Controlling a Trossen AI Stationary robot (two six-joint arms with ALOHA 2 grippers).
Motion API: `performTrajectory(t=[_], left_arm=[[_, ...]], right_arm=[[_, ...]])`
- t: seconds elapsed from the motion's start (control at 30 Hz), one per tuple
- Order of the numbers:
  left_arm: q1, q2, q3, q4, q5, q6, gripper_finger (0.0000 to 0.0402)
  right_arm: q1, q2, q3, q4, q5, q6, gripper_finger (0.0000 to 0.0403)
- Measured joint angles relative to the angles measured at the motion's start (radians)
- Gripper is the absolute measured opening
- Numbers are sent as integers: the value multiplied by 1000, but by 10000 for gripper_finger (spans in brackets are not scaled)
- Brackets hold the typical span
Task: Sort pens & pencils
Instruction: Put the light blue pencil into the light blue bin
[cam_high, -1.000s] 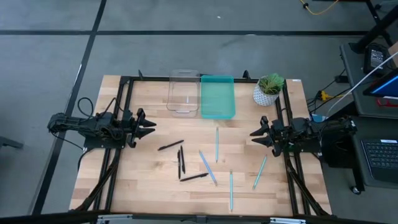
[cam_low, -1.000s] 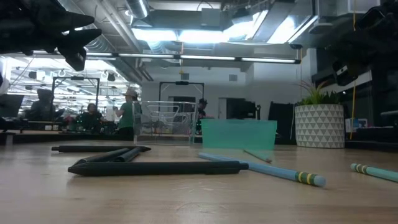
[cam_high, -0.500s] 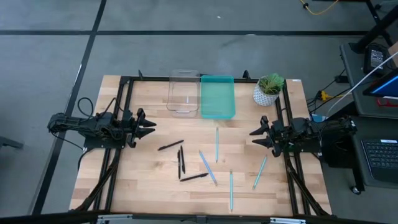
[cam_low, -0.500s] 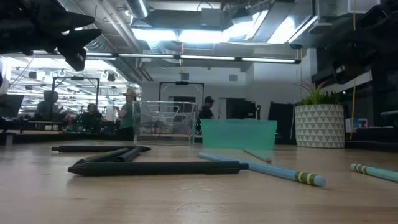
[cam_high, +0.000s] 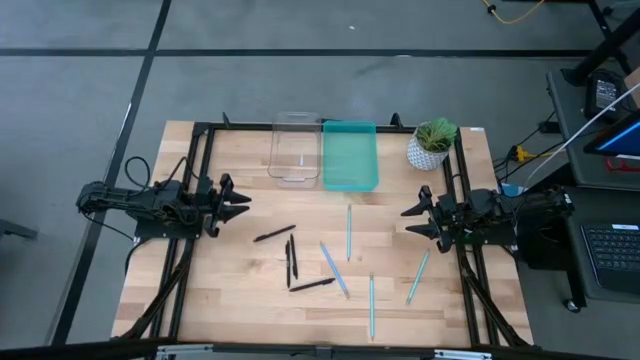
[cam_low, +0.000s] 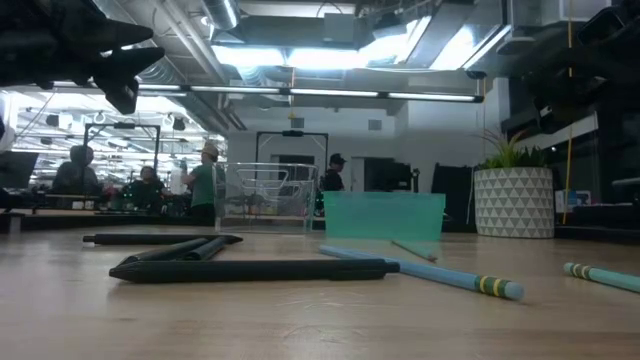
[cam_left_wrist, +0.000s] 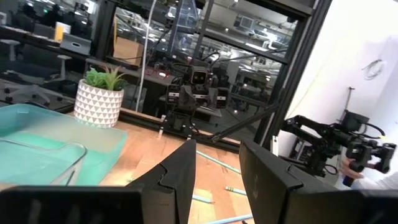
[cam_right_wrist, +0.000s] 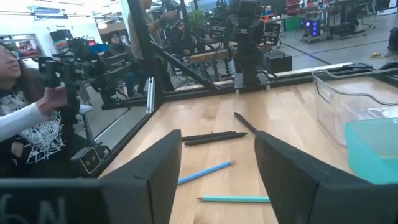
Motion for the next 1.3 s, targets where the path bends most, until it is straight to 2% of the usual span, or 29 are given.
performTrajectory(t=[0.27, 0.47, 0.57, 0.6, 0.7, 0.8, 0.9, 1.03, 1.17, 1.3], left_arm=[[0, 0, 0, 1, -47, -6, 118], [1, 0, 0, 18, -66, -3, 118], [1, 1, 0, 32, -67, 1, 118], [1, 1, 0, 55, -91, 21, 118], [1, 1, 0, 236, -256, 160, 118], [1, 2, 16, 359, -268, 294, 118], [1, 8, 61, 363, -247, 308, 118], [1, 65, 177, 299, -292, 382, 118], [1, 176, 303, 134, -295, 359, 118], [1, 317, 384, 48, -295, 334, 118]], right_arm=[[0, 0, 0, 0, 1, -55, 205], [0, 0, 0, 6, 34, 96, 205], [-1, 0, 0, 10, 57, 111, 205], [-1, 0, 0, 13, 71, 100, 205], [-1, 0, 0, 25, 107, 42, 205], [-1, 0, 3, 63, 132, 28, 205], [-1, 0, 64, 19, 135, -4, 205], [0, 17, 206, -158, 187, -48, 205], [0, 66, 345, -326, 270, -20, 205], [0, 134, 461, -438, 285, 61, 205]])
